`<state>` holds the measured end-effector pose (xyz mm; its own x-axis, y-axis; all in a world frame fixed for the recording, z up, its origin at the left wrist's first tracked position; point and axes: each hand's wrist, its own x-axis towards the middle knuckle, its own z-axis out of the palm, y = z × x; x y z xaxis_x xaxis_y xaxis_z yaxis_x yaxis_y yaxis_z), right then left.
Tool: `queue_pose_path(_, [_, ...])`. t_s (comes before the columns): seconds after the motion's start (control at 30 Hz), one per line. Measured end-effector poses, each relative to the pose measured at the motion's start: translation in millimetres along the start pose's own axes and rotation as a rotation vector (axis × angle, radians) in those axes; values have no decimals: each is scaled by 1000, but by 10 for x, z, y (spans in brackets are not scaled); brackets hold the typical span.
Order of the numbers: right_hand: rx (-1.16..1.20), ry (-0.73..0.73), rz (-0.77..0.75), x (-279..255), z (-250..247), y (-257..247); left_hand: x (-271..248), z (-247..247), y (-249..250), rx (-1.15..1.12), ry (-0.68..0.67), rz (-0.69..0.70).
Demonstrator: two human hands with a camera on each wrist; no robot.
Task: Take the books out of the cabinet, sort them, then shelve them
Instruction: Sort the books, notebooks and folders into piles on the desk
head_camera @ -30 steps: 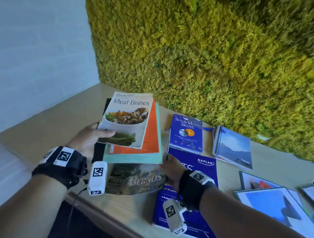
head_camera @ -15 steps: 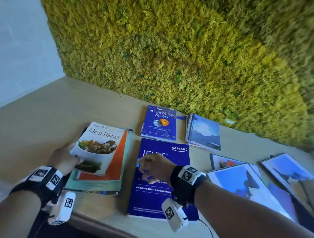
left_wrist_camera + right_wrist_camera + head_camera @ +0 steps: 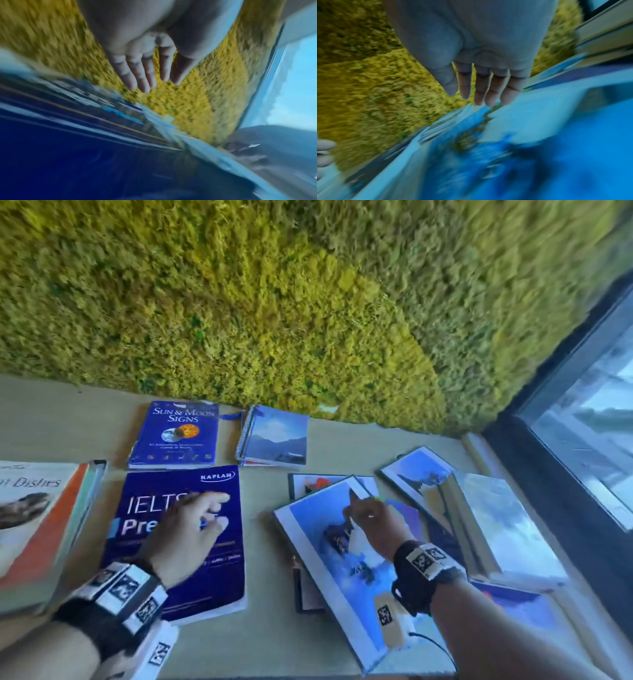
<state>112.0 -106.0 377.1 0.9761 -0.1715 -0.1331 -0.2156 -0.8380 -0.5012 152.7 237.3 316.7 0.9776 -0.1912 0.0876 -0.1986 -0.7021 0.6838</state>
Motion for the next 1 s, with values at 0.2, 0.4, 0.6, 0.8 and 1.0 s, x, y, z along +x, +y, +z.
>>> queue_pose_path(0.2, [-193, -119, 301, -240, -222, 932, -388, 621, 1359, 53, -484, -231])
queue_pose_path(0.4, [-108, -154, 216, -368, -275, 1022, -522, 947, 1468, -397, -318, -388])
queue_pose_path(0.6, [164, -214, 74, -276, -462, 956, -428, 847, 1477, -813, -75, -621])
queue_pose_path(0.8, [353, -260, 168, -64, -796, 1086, -424, 831, 1910, -911, -57, -522])
queue_pose_path(1.0, [784, -324, 185, -57, -734, 1154, 111, 737, 2293, -909, -37, -490])
